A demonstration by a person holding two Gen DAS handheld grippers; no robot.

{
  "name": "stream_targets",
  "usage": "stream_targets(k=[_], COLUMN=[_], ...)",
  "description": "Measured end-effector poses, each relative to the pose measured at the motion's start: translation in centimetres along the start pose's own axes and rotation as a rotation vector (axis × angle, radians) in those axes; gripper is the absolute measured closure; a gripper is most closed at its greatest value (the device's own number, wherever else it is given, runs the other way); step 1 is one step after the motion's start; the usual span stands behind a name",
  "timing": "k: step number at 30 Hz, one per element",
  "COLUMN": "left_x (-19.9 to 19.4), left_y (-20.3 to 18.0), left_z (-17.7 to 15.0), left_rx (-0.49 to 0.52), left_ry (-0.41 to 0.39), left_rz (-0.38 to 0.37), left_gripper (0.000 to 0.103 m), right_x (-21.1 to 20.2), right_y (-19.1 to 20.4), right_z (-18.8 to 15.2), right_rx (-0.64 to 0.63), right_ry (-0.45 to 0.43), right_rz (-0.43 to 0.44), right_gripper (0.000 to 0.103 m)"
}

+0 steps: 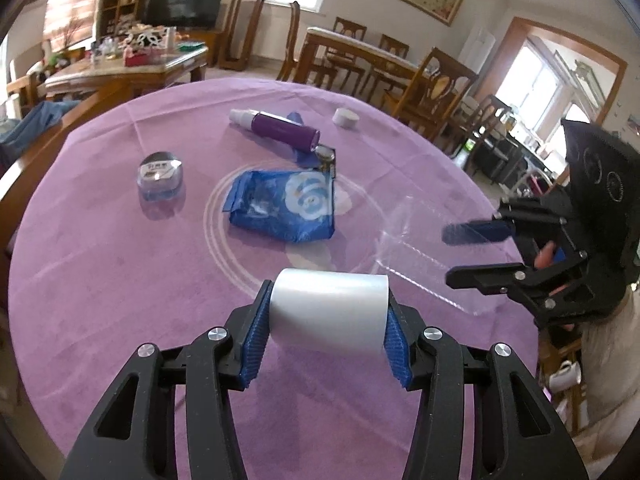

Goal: Collect trash
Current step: 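Grasp the white paper roll with the left tool while the right grasps the clear plastic tray, then carry the roll and tray over the black bin and open both tools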

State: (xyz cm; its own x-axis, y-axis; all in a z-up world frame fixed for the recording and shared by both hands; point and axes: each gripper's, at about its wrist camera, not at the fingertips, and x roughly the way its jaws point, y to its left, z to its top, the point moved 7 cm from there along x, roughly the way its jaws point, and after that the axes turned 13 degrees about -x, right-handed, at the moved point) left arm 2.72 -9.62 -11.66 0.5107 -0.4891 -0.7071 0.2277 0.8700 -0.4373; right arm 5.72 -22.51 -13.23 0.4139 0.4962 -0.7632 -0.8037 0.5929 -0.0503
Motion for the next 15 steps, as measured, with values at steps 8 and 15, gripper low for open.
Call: stream_targets(k=[8, 15], left_x=[-0.2, 1.3], left_y=[-3.7, -10.1], left_z=[1.1, 2.2], left_rx=[0.047, 0.144], left_ry=[-0.024, -0.027], left_rz=[-0.036, -0.101], left_gripper=[0.053, 0.053], right_x=[-4.7, -11.9], right_y=[-4.6, -7.9], right_z=[-3.4, -7.2], right_rx=[0.425, 0.569], right_ry=[-0.272, -0.438], right_rz=[0.054, -0.061], right_gripper=[0.068, 0.068])
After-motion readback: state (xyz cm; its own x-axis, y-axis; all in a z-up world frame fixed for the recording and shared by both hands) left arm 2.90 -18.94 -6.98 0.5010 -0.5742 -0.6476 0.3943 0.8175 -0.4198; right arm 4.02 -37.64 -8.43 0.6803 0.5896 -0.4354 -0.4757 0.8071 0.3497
